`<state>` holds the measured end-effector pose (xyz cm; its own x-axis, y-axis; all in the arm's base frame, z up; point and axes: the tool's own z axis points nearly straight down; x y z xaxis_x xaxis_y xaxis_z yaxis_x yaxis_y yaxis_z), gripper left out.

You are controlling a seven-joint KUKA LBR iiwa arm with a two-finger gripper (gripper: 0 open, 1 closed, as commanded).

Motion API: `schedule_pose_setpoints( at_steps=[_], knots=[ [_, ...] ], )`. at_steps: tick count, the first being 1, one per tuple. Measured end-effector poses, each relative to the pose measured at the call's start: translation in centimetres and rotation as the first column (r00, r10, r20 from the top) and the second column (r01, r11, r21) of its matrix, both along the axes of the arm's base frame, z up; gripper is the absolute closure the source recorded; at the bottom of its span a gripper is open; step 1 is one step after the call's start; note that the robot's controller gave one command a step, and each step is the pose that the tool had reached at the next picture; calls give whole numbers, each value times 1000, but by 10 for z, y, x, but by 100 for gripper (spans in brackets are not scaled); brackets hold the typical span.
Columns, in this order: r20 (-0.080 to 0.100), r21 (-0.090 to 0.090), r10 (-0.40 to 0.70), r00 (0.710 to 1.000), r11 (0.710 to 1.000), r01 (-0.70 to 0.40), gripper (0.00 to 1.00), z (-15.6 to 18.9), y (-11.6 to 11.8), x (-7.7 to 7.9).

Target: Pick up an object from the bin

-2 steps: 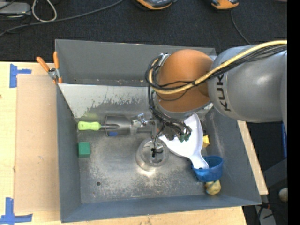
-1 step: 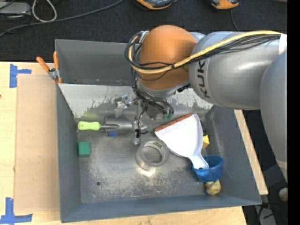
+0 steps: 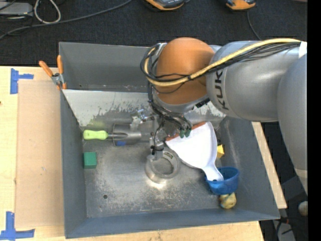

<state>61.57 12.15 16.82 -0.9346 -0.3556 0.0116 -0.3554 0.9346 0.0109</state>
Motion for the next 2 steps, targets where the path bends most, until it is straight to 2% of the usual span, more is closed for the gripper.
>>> schedule_pose_setpoints(
  at_steps=[1, 2],
  knots=[
    [11, 5, 328, 945, 945, -328, 0, -5, 9, -9],
    [6, 9, 594, 805, 804, -594, 0, -51, -5, -8]
  ],
)
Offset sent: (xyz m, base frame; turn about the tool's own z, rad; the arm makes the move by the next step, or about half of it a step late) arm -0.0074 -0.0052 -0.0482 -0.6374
